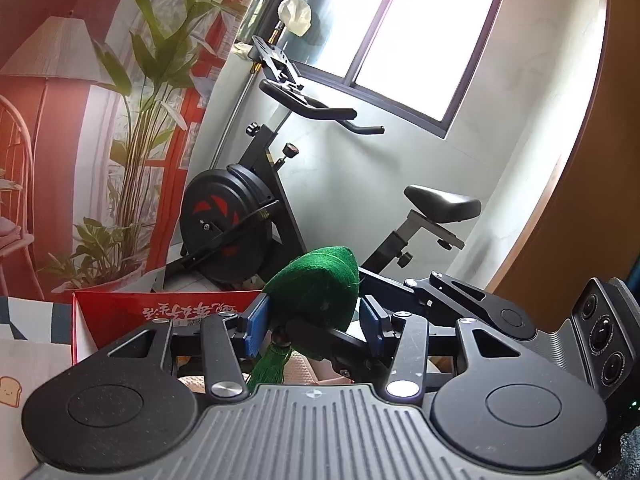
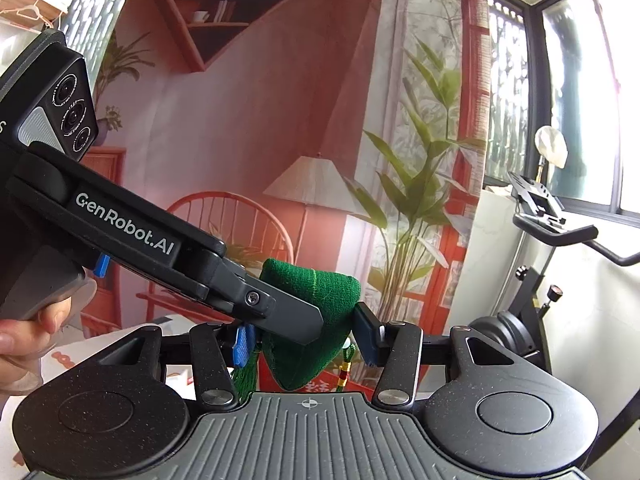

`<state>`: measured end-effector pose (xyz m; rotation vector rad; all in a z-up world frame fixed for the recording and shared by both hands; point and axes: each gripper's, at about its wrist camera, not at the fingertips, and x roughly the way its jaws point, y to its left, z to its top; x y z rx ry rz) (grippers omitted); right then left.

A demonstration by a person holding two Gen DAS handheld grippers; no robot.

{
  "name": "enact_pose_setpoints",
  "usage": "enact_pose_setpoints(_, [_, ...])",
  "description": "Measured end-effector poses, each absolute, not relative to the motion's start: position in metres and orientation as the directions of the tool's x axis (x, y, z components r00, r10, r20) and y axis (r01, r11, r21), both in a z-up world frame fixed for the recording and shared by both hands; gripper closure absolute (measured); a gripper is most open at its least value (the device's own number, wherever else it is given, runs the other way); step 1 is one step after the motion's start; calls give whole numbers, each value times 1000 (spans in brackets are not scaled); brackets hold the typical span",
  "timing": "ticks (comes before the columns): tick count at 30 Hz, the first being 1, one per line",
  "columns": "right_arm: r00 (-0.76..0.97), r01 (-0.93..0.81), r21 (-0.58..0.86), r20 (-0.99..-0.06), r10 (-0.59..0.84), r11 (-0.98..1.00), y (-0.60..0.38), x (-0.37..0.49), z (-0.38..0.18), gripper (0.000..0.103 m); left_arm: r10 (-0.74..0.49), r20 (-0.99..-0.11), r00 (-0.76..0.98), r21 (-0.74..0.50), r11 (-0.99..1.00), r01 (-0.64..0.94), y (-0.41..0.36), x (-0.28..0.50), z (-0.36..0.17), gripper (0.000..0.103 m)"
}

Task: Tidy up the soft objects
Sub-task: 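Lift the green pouch over the red box and lower it inside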

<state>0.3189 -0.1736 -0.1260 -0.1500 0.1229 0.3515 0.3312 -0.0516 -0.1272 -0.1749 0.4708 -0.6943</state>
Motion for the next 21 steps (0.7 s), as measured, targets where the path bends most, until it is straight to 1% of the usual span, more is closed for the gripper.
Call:
enact_pose_setpoints(3, [936,-341,-134,-139,323,931,-177,331,-133,57,-656,-352,668,-312,755,577,-54,342,-131,53])
enact_pose_setpoints(6, [937,-331,-116,-159,311,936,-180,346,-142,56,-650,-365,667,-318,760,566,-58,352,-139,53])
enact_pose_setpoints(10, [932,-324,-89,-200,302,942,-184,361,-159,56,-636,-402,659,-326,772,546,-65,365,-155,53])
enact_pose_setpoints(15, [926,-305,-47,-248,285,951,-192,371,-186,56,-615,-459,641,-307,787,535,-74,379,-174,52])
enact_pose_setpoints(17, [924,-278,-23,-278,261,960,-196,375,-196,55,-603,-476,640,-298,795,528,-78,384,-180,50])
enact_pose_setpoints(20, [923,-211,-29,-336,189,977,-201,379,-209,53,-571,-493,657,-262,817,513,-79,386,-184,49])
enact_pose_setpoints(21, [922,-198,-29,-345,176,980,-203,379,-212,53,-562,-495,662,-257,823,507,-78,386,-185,46])
